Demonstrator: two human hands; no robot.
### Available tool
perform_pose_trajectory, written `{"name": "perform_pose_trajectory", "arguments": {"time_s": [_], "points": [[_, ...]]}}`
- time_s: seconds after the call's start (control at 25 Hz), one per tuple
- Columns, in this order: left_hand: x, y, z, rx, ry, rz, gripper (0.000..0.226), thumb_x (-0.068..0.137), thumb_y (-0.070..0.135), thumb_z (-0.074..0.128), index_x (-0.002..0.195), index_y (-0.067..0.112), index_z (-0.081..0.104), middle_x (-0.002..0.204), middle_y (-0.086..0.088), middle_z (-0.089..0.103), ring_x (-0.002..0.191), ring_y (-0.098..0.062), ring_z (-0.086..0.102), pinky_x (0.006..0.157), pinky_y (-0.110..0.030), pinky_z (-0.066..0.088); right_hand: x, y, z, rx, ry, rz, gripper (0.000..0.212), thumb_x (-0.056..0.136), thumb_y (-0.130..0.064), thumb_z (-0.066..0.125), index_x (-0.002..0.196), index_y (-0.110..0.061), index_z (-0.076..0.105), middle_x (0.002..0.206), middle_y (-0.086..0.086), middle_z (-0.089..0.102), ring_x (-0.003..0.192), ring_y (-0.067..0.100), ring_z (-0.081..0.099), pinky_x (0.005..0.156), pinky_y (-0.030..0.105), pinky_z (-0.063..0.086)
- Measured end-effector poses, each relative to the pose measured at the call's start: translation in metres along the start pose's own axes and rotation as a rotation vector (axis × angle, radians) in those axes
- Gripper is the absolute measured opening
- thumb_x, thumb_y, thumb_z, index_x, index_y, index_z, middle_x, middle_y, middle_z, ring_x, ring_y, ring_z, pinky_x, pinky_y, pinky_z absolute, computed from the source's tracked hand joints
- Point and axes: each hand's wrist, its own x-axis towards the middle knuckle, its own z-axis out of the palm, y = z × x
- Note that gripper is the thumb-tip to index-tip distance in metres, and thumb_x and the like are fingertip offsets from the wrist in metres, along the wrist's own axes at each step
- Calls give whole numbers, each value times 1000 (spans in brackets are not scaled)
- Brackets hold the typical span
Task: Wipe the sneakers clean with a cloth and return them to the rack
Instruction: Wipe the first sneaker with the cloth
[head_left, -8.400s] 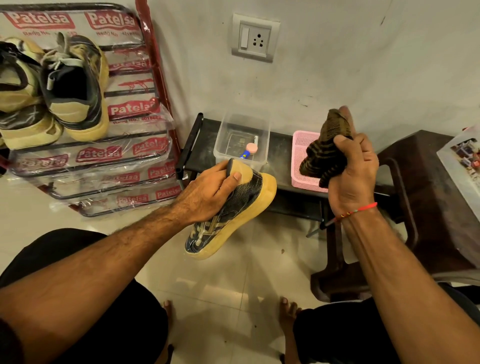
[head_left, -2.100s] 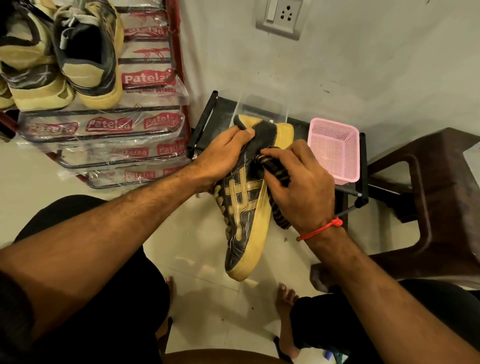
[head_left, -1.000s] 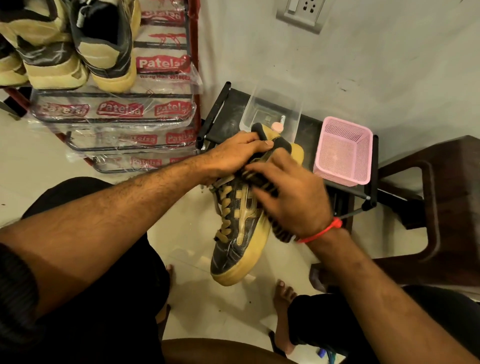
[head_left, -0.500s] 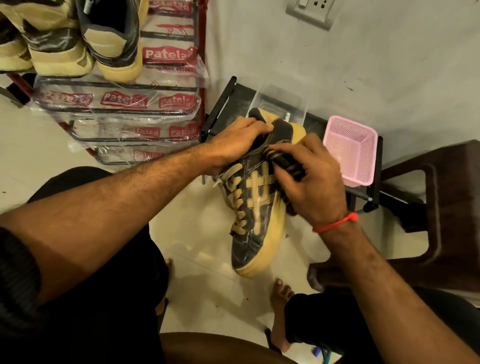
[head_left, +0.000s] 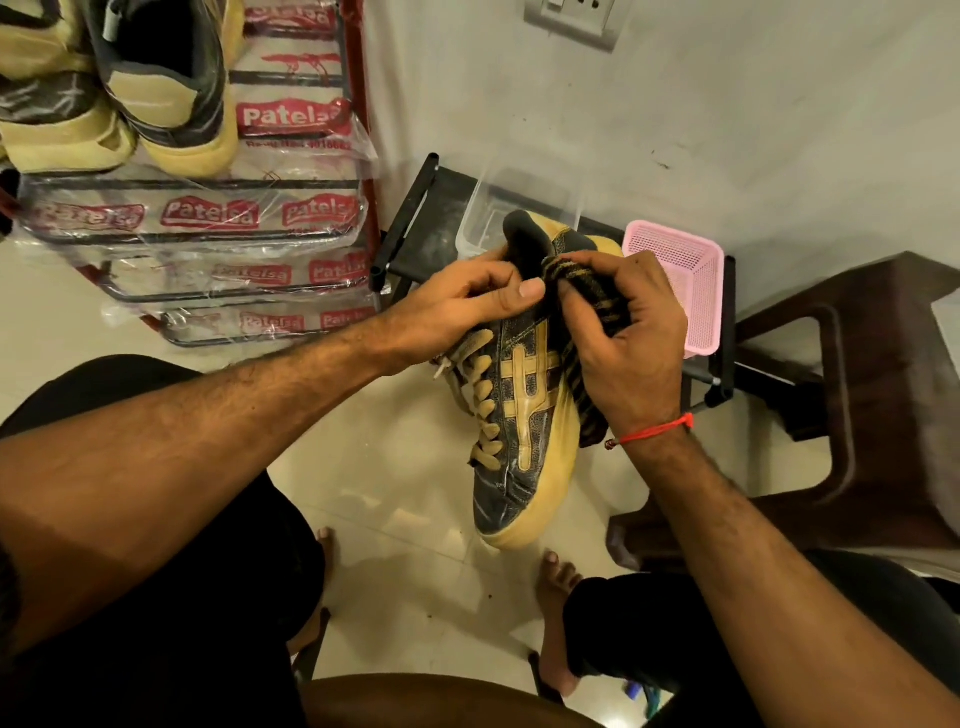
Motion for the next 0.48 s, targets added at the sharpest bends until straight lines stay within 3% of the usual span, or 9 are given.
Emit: {"name": "perform_pose_trajectory", "arguments": {"time_s": [0.16,0.28,0.36,0.48], "points": [[2,-2,5,175,60,92,39,94,44,58,81,8,64,146,-8,47,117,-22,60,93,-25,55,2,5,1,33,23,57,23,90,-10,69,112,-5,70,99,14,64,92,-8,54,84,7,42],[6,-8,1,194,128,66,36,100,35,54,90,3,66,153,6,37,129,-8,52,104,-27,46,5,6,1,12,-34,32,23,91,-11,68,114,-7,70,99,12,64,92,-7,53,84,8,42],[9,-11,-6,163,198,39,38,103,35,52,102,2,71,152,9,40,132,1,48,109,-26,42,0,1,3,-22,-162,-67,25,90,-15,68,113,-8,70,98,9,61,89,-2,51,84,11,44],[6,-6,-18,71,258,17,27,107,27,51,103,11,73,137,19,48,112,26,49,101,-14,40,-13,-6,8,-48,-463,-214,33,89,-28,63,114,-7,70,103,7,60,94,13,57,86,25,52]]}}
